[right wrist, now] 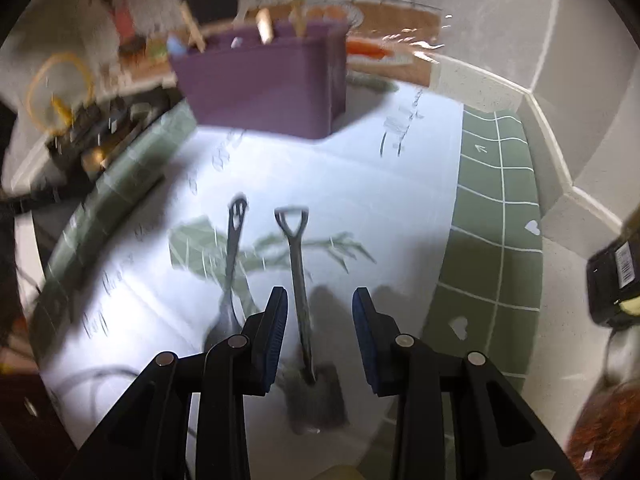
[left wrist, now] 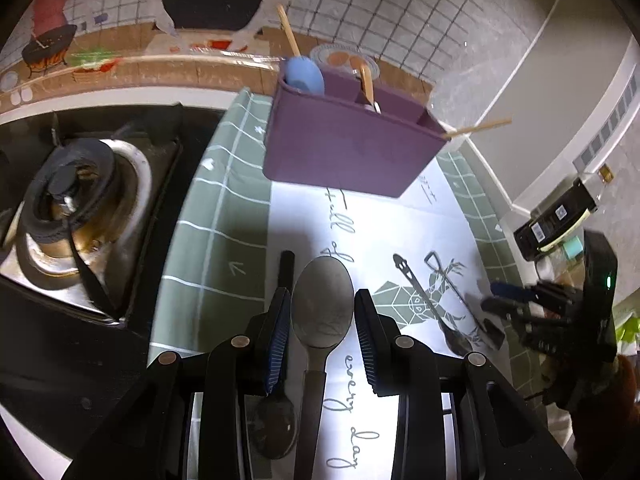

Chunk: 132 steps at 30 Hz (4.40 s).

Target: Organize utensils

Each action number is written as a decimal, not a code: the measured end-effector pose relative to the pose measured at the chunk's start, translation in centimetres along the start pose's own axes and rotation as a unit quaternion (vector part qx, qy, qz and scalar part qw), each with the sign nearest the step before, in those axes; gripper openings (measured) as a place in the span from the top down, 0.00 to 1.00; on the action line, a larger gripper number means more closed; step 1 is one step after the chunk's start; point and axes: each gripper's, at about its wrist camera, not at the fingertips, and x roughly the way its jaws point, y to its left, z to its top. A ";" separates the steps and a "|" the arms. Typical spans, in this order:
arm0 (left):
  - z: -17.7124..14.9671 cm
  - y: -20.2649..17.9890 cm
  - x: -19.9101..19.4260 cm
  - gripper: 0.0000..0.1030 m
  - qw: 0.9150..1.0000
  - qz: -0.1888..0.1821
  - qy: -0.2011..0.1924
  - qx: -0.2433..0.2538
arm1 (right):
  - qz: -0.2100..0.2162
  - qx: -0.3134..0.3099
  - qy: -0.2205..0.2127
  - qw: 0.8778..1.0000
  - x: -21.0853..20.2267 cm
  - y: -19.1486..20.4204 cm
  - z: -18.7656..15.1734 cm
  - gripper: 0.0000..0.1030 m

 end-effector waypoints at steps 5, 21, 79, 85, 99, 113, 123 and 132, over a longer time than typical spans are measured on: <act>0.2 1.0 -1.0 0.67 1.000 -0.006 -0.010 -0.022 | 0.030 -0.005 0.002 1.000 -2.0 -0.2 -3.8 0.68; 0.1 0.3 -0.6 0.67 1.000 -0.019 0.002 -0.020 | -0.022 0.016 -0.037 0.999 -0.8 1.0 -6.3 0.62; -0.3 -0.3 -3.1 0.67 0.999 -0.011 -0.025 -0.029 | 0.036 0.167 -0.094 0.981 -0.4 0.7 -1.1 0.95; -0.5 -0.3 -3.2 0.67 0.999 -0.005 -0.025 -0.028 | 0.058 0.113 -0.111 0.986 -3.0 2.7 1.3 0.95; -0.5 -0.1 -3.0 0.67 0.999 0.005 -0.019 -0.026 | 0.004 -0.078 -0.058 0.995 -0.9 5.3 -2.5 0.80; -0.6 -0.3 -1.5 0.67 0.999 0.042 0.003 -0.029 | 0.051 -0.087 -0.055 0.993 2.6 2.1 -1.9 0.60; -0.7 0.0 -1.7 0.67 0.998 0.056 0.001 -0.043 | 0.038 -0.095 -0.041 0.994 3.3 2.6 -0.7 0.67; -0.4 -0.7 -2.6 0.67 0.999 0.041 -0.009 -0.030 | -0.007 -0.076 -0.133 0.988 -2.6 4.7 0.4 0.71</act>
